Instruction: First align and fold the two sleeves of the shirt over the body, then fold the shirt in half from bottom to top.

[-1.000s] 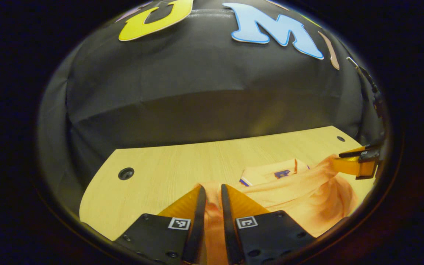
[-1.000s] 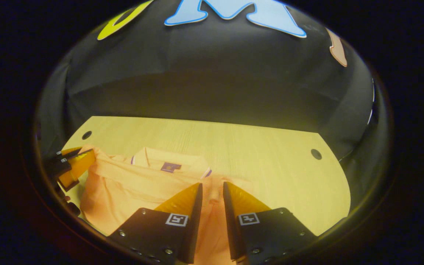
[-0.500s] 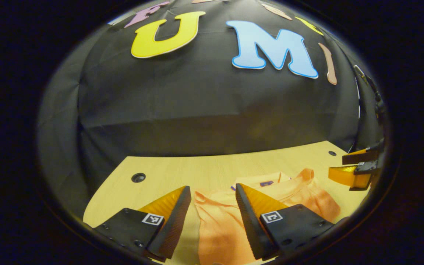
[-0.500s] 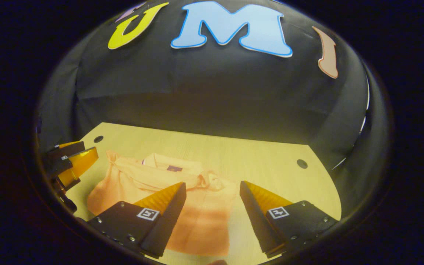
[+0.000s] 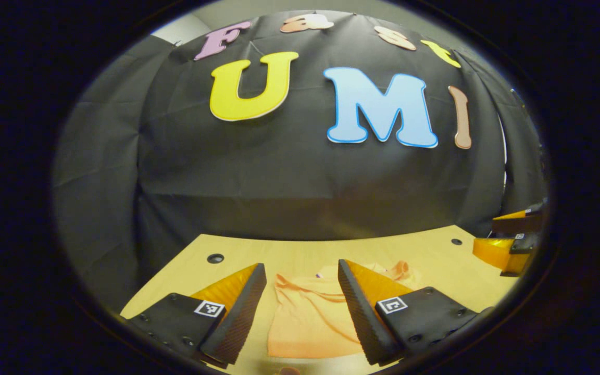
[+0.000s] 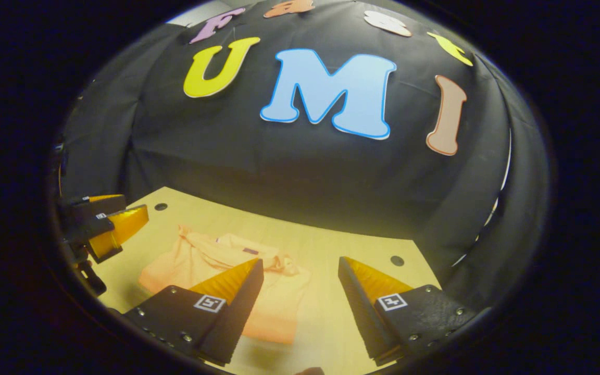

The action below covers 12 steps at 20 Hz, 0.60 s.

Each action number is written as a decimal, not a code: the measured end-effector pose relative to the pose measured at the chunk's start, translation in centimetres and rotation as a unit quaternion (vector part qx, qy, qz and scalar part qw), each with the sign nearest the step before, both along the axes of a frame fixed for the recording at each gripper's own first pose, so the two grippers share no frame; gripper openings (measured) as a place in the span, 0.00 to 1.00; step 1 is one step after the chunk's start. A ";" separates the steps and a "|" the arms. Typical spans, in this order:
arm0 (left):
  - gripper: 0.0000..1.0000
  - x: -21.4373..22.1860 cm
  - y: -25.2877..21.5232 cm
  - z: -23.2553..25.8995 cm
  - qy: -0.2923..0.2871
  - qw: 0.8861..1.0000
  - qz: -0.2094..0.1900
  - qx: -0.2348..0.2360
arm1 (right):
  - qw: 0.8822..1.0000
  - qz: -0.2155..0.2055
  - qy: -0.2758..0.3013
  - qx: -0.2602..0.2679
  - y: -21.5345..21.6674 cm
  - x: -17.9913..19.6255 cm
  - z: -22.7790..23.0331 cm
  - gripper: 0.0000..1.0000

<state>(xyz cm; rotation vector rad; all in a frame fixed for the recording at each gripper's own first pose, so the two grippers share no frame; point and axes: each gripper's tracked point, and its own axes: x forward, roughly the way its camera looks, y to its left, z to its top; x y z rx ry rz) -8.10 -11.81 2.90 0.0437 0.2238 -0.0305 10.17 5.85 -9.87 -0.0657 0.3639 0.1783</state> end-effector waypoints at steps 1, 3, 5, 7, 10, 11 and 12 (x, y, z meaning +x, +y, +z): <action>0.92 -1.0 -0.3 0.8 -0.007 1.000 0.001 -0.003 | 1.000 0.004 -0.008 -0.003 -0.2 -0.9 0.6 0.90; 0.92 -3.1 -0.9 2.2 -0.021 1.000 -0.001 -0.018 | 1.000 0.012 -0.026 -0.005 -0.7 -3.4 1.9 0.90; 0.92 -5.0 -0.9 3.2 -0.031 0.999 0.002 -0.016 | 0.999 0.017 -0.040 -0.003 -0.6 -5.5 3.0 0.90; 0.93 -6.6 -1.0 4.1 -0.038 0.999 0.001 -0.009 | 0.998 0.018 -0.053 0.008 -0.4 -7.4 4.5 0.90; 0.93 -8.9 -0.9 5.3 -0.045 0.999 -0.002 -0.007 | 0.997 0.014 -0.074 0.027 -0.1 -9.5 6.9 0.90; 0.93 -9.8 -0.7 5.7 -0.047 0.999 -0.003 -0.007 | 0.996 0.009 -0.079 0.029 -0.2 -10.1 7.5 0.89; 0.93 -10.4 -0.5 5.9 -0.047 0.999 -0.001 -0.006 | 0.996 0.006 -0.081 0.033 -0.1 -10.6 8.0 0.90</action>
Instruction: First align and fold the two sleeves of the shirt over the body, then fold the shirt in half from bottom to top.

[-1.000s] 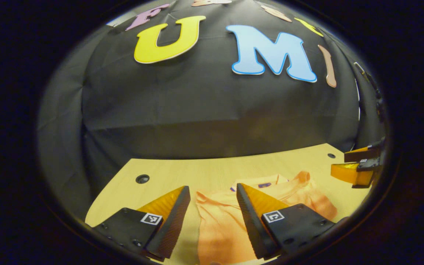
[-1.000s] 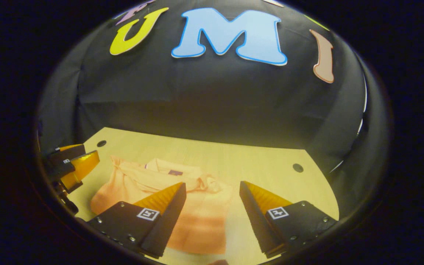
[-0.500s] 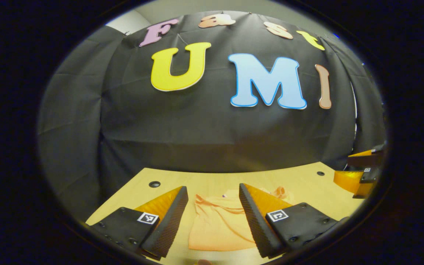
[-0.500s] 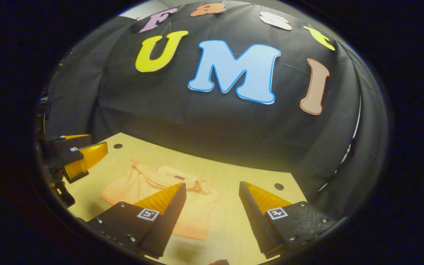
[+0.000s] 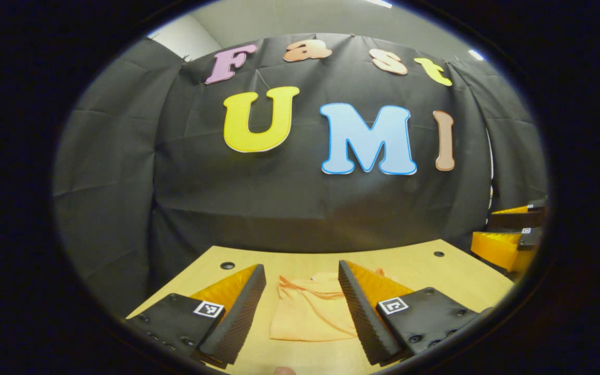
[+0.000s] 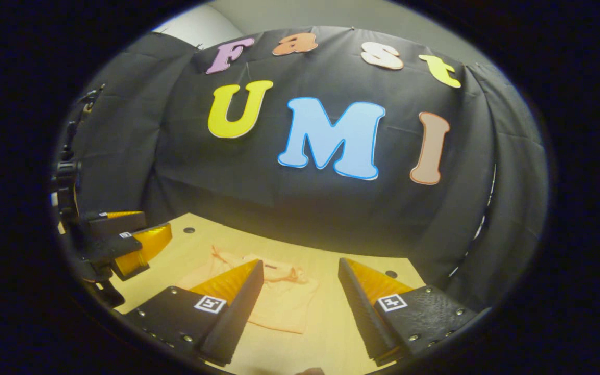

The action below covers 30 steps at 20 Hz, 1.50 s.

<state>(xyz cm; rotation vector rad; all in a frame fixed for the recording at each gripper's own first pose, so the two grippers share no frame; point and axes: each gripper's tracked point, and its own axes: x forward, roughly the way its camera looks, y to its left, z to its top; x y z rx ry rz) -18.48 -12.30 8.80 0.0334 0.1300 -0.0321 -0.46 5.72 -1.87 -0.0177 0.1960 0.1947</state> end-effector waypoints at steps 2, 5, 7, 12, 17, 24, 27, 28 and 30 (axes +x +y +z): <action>0.92 -0.9 0.1 0.8 -0.007 1.000 -0.002 0.003 | 1.000 -0.004 -0.010 0.009 0.1 -0.9 1.2 0.89; 0.94 -2.3 0.4 1.9 -0.021 1.000 -0.010 0.017 | 0.999 -0.027 -0.017 0.027 -0.3 -2.1 1.9 0.90; 0.94 -3.2 0.7 2.5 -0.023 1.000 -0.013 0.016 | 0.998 -0.043 -0.024 0.037 -0.6 -2.8 2.2 0.90; 0.94 -4.0 1.1 3.9 -0.033 0.999 -0.019 0.017 | 0.997 -0.062 -0.031 0.041 -0.9 -4.3 2.7 0.90; 0.94 -3.6 1.7 5.1 -0.040 0.998 -0.029 0.025 | 0.996 -0.074 -0.034 0.042 -1.5 -3.6 3.8 0.90; 0.91 -3.4 0.2 6.0 -0.043 0.997 -0.054 0.019 | 0.993 -0.100 -0.048 0.042 -2.4 -4.3 5.4 0.90; 0.92 -3.1 -0.9 6.4 -0.049 0.997 -0.062 0.022 | 0.993 -0.096 -0.044 0.047 -2.5 -4.3 4.7 0.90; 0.92 -3.1 -1.2 6.4 -0.049 0.997 -0.063 0.023 | 0.993 -0.096 -0.044 0.047 -2.8 -4.3 4.5 0.90; 0.93 -3.1 -1.6 6.3 -0.050 0.997 -0.058 0.027 | 0.994 -0.090 -0.043 0.048 -3.3 -4.0 4.0 0.90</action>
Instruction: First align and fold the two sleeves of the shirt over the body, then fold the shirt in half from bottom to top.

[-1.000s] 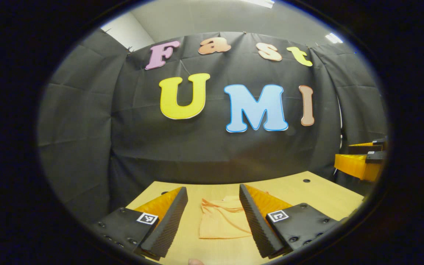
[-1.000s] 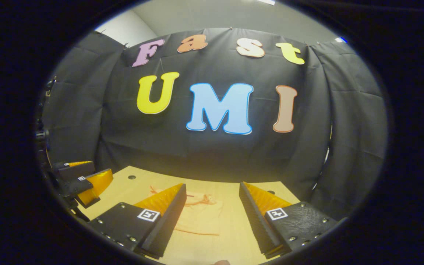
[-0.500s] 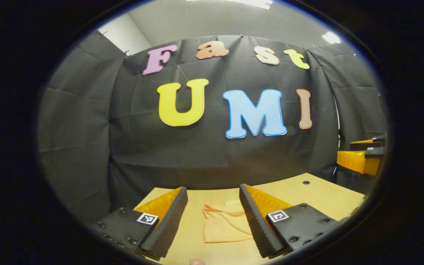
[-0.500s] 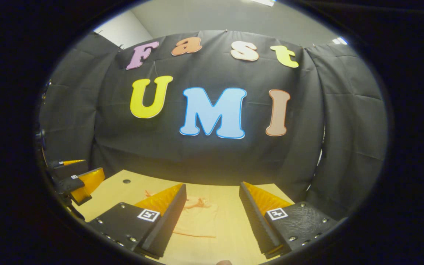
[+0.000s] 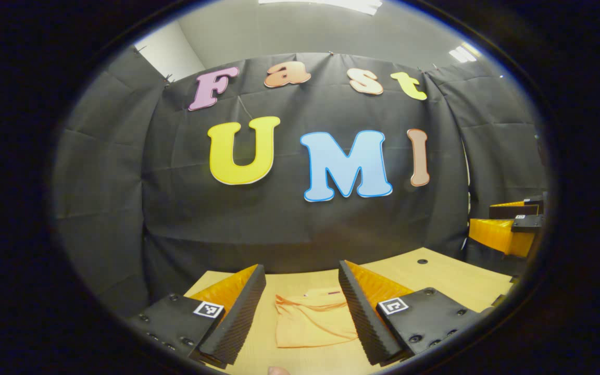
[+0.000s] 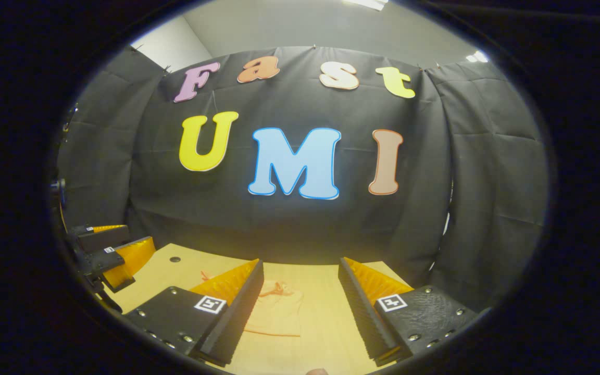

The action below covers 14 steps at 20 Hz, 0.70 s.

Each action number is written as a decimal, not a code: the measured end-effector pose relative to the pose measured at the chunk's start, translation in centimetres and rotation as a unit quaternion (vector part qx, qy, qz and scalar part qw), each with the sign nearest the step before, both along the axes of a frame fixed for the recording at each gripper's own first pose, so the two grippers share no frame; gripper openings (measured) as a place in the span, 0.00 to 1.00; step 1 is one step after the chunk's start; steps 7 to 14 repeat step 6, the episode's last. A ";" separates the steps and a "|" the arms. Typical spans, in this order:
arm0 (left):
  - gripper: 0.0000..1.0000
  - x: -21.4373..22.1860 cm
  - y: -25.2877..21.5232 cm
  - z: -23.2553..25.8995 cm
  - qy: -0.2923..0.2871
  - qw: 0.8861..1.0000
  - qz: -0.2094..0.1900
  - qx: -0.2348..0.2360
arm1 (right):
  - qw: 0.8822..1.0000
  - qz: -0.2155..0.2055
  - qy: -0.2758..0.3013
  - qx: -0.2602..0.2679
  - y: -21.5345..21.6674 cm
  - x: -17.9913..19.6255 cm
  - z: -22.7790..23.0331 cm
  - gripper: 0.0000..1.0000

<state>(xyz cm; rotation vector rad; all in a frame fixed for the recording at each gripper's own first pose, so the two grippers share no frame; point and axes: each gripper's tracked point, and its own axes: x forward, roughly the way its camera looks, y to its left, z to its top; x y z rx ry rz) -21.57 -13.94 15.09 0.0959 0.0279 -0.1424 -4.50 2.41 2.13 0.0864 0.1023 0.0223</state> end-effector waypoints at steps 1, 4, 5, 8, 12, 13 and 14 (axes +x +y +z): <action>0.94 -0.1 -0.3 -0.2 0.002 1.000 0.006 0.000 | 1.000 0.007 0.000 0.001 0.0 0.2 -0.4 0.90; 0.93 -0.1 -1.0 -0.8 -0.001 1.000 0.029 0.002 | 0.999 0.035 -0.003 0.004 -0.5 0.7 -0.9 0.89; 0.93 -0.2 -1.6 -1.1 0.000 0.999 0.035 0.001 | 0.999 0.047 -0.002 0.003 -0.6 0.8 -1.3 0.89; 0.94 -0.4 -2.3 -1.5 0.005 0.999 0.041 0.000 | 0.998 0.055 0.001 0.002 -0.9 0.9 -1.5 0.90; 0.94 -0.4 -2.3 -1.5 0.005 0.999 0.041 0.000 | 0.998 0.055 0.001 0.002 -0.9 0.9 -1.5 0.90; 0.94 -0.4 -2.3 -1.5 0.005 0.999 0.041 0.000 | 0.998 0.055 0.001 0.002 -0.9 0.9 -1.5 0.90; 0.94 -0.4 -2.3 -1.5 0.005 0.999 0.041 0.000 | 0.998 0.055 0.001 0.002 -0.9 0.9 -1.5 0.90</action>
